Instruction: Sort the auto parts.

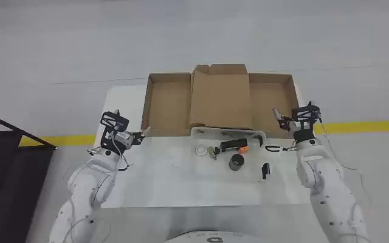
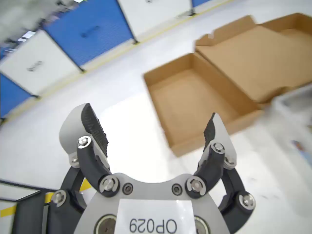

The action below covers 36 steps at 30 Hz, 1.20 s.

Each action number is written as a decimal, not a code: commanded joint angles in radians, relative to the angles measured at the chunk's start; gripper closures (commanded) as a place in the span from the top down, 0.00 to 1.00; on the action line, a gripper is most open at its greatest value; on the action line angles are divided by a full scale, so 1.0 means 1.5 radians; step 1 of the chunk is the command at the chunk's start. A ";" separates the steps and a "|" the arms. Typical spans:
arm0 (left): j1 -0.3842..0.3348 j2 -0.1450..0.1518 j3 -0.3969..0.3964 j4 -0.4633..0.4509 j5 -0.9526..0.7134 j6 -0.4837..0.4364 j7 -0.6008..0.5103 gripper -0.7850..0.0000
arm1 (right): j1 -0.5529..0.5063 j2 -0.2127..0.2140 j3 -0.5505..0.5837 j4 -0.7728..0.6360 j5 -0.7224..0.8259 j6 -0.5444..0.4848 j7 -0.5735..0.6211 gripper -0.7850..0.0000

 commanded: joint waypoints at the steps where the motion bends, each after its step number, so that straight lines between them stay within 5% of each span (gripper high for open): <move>1: -0.017 0.005 -0.011 -0.008 -0.085 -0.111 -0.081 1.00 | 0.000 0.000 0.000 0.000 0.000 0.000 0.000 1.00; 10: -0.079 0.017 0.061 -0.041 -0.174 -0.247 -0.290 1.00 | 0.000 0.000 0.000 0.000 0.000 0.000 0.000 1.00; 15: -0.112 0.017 0.119 -0.044 -0.175 -0.247 -0.338 1.00 | 0.000 0.000 0.000 0.000 0.000 0.000 0.000 1.00; 32: -0.118 0.017 0.126 -0.047 -0.170 -0.241 -0.341 1.00 | 0.000 0.000 0.000 0.000 0.000 0.000 0.000 1.00; 36: -0.159 0.014 0.200 -0.058 -0.110 -0.232 -0.367 1.00 | 0.000 0.000 0.000 0.000 0.000 0.000 0.000 1.00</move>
